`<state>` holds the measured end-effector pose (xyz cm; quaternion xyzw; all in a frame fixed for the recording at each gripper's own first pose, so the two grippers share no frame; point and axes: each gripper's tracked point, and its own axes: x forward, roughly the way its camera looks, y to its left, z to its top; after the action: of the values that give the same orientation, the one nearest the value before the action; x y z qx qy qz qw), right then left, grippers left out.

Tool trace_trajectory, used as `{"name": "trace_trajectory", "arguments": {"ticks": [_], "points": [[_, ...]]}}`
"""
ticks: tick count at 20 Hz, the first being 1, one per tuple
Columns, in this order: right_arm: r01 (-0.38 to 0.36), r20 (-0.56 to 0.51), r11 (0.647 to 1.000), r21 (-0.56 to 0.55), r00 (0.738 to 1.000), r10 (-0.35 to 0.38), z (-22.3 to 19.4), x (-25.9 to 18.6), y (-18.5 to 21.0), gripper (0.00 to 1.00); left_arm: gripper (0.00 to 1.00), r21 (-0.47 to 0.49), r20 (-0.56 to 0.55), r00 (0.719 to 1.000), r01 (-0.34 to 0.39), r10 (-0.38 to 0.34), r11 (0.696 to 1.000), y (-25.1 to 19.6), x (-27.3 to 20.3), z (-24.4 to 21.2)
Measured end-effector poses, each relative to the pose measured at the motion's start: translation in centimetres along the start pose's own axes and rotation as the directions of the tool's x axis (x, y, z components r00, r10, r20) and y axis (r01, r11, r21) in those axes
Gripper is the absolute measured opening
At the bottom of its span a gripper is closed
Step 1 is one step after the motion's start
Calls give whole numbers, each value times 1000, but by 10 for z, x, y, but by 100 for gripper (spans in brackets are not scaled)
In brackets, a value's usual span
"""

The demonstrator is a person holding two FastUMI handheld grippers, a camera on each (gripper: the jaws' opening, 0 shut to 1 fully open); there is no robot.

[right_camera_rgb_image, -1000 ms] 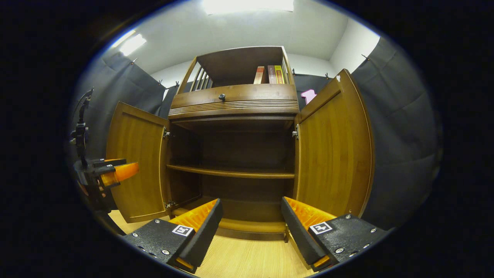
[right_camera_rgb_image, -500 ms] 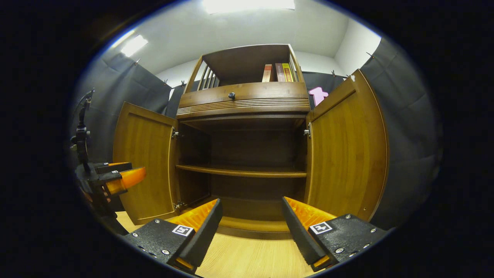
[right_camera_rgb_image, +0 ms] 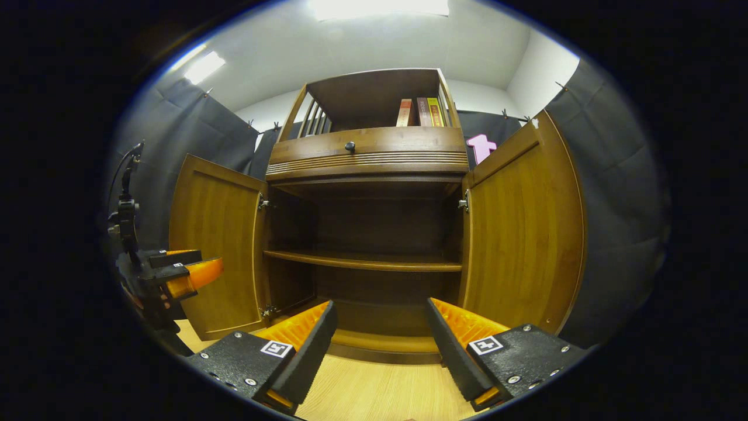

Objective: Open the right door of the double-door shoe cabinet with the right hand, and open the left door with the left hand.

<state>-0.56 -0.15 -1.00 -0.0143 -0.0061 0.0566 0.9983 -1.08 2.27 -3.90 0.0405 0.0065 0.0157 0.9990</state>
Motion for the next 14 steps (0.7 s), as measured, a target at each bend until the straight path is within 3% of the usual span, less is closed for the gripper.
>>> {"name": "trace_trajectory", "arguments": {"ticks": [2, 3, 4, 5, 8, 9, 10, 14], "points": [[-1, -2, 1000, -2, 1000, 1, 0, 1, -1, 97, 100, 0, 5, 1000, 3, -3, 1000, -2, -1, 1], [0, -5, 1000, -5, 1000, 0, -2, 2, -2, 94, 100, -1, 7, 1000, 0, 0, 1000, -1, -1, 2], [2, -5, 1000, -5, 1000, -2, -2, 2, -3, 100, 100, -4, 10, 1000, -1, 1, 1000, -1, -2, 3], [2, -6, 1000, -4, 1000, -2, -3, 1, -4, 94, 100, -8, 12, 1000, -4, 4, 1000, 0, -1, 4], [2, -6, 1000, 2, 1000, -2, -2, 0, -5, 94, 99, -10, 12, 1000, -13, 13, 1000, 3, -1, 5], [2, -4, 1000, 2, 1000, -2, -1, 0, -5, 100, 100, -9, 10, 1000, -15, 15, 1000, 4, -3, 5], [2, -3, 1000, 5, 1000, -2, -1, -1, -5, 94, 99, -8, 7, 1000, -12, 12, 1000, 2, -2, 4], [-3, -2, 1000, 3, 1000, 3, 0, -3, -4, 94, 100, -8, 7, 1000, -7, 7, 1000, 1, -4, 6]]}}
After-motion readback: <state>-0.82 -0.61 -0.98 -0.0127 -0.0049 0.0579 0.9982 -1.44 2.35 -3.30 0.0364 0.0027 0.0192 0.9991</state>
